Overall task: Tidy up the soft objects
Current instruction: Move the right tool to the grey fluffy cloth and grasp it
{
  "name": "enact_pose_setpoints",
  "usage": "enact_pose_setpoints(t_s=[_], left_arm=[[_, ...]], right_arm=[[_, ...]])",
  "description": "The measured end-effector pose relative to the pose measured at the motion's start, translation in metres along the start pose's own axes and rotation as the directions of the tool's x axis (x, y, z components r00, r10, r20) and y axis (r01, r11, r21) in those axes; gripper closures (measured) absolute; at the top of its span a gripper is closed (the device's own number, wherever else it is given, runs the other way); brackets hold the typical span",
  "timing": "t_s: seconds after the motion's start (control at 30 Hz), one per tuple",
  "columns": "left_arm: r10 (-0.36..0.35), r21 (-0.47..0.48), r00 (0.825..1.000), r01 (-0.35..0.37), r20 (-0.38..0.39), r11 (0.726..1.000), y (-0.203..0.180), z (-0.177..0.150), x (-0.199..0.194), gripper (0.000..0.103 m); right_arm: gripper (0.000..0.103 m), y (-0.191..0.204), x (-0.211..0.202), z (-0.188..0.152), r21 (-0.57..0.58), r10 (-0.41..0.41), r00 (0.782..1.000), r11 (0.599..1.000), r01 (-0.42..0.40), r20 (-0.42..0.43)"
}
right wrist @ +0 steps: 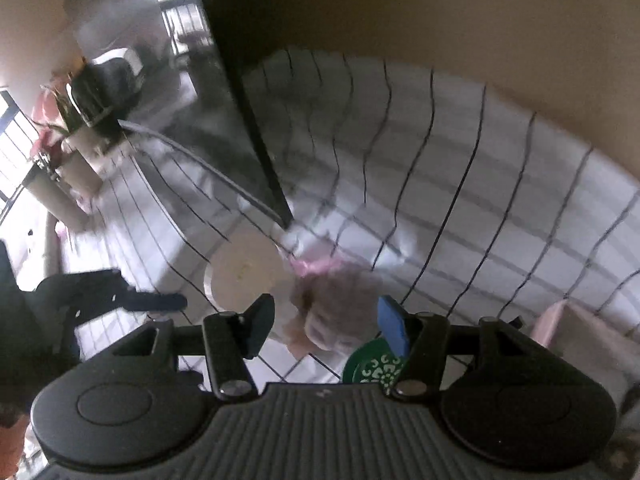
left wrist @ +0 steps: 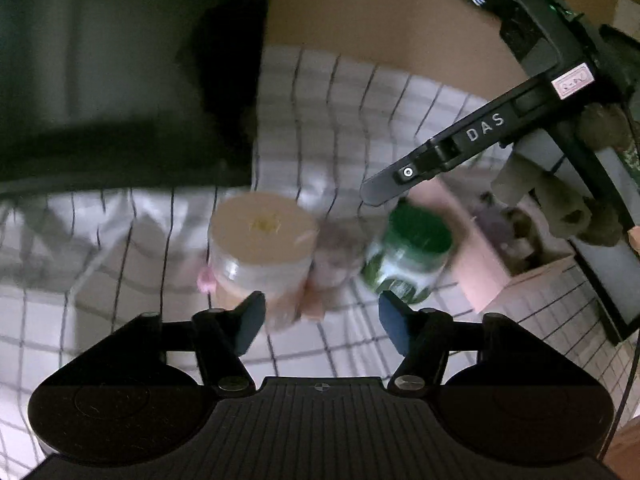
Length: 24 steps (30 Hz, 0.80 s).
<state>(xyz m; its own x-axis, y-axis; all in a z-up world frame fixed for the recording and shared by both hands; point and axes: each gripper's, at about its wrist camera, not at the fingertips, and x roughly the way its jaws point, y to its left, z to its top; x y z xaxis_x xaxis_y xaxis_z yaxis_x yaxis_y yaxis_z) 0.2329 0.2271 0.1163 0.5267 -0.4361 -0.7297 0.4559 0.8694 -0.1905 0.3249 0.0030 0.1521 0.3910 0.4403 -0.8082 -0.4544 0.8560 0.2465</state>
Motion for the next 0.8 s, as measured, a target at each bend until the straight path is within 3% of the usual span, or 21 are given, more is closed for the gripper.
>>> enact_pose_setpoints(t_s=[0.1,0.2,0.3,0.43,0.5,0.57,0.7,0.8], left_arm=[[0.046,-0.078,0.999,-0.046,-0.012,0.996,0.028,-0.006,0.003,0.037],[0.075,-0.184,0.997,-0.072,0.009,0.980,0.062,-0.006,-0.002,0.037],[0.078,-0.186,0.997,-0.072,0.022,0.980,0.072,-0.006,-0.008,0.037],[-0.029,-0.085,1.000,0.029,-0.003,0.996,0.043,-0.013,0.000,0.037],[-0.048,-0.028,0.998,0.047,-0.027,0.999,0.022,-0.019,0.013,0.037],[-0.033,-0.007,0.998,0.032,-0.047,0.999,0.006,-0.023,0.026,0.037],[0.004,-0.052,0.997,-0.008,-0.075,0.999,-0.009,-0.026,0.047,0.041],[0.054,-0.079,0.995,-0.060,-0.081,0.995,-0.011,-0.026,0.058,0.047]], right_arm=[[0.045,-0.005,0.035,-0.002,-0.003,0.026,0.997,1.000,-0.027,-0.075],[0.045,0.001,0.061,-0.004,-0.058,0.002,0.990,0.998,-0.010,-0.142],[0.045,0.003,0.082,-0.001,-0.108,-0.021,0.983,0.994,0.002,-0.182],[0.045,0.000,0.104,0.006,-0.104,-0.014,0.975,0.995,-0.010,-0.224],[0.045,-0.001,0.112,0.009,-0.111,-0.019,0.968,0.994,-0.009,-0.250],[0.045,0.000,0.121,0.009,-0.137,-0.034,0.963,0.991,-0.003,-0.269],[0.063,0.003,0.122,0.010,-0.167,-0.033,0.965,0.986,-0.011,-0.262],[0.067,0.008,0.114,0.009,-0.194,-0.052,0.972,0.981,0.007,-0.228]])
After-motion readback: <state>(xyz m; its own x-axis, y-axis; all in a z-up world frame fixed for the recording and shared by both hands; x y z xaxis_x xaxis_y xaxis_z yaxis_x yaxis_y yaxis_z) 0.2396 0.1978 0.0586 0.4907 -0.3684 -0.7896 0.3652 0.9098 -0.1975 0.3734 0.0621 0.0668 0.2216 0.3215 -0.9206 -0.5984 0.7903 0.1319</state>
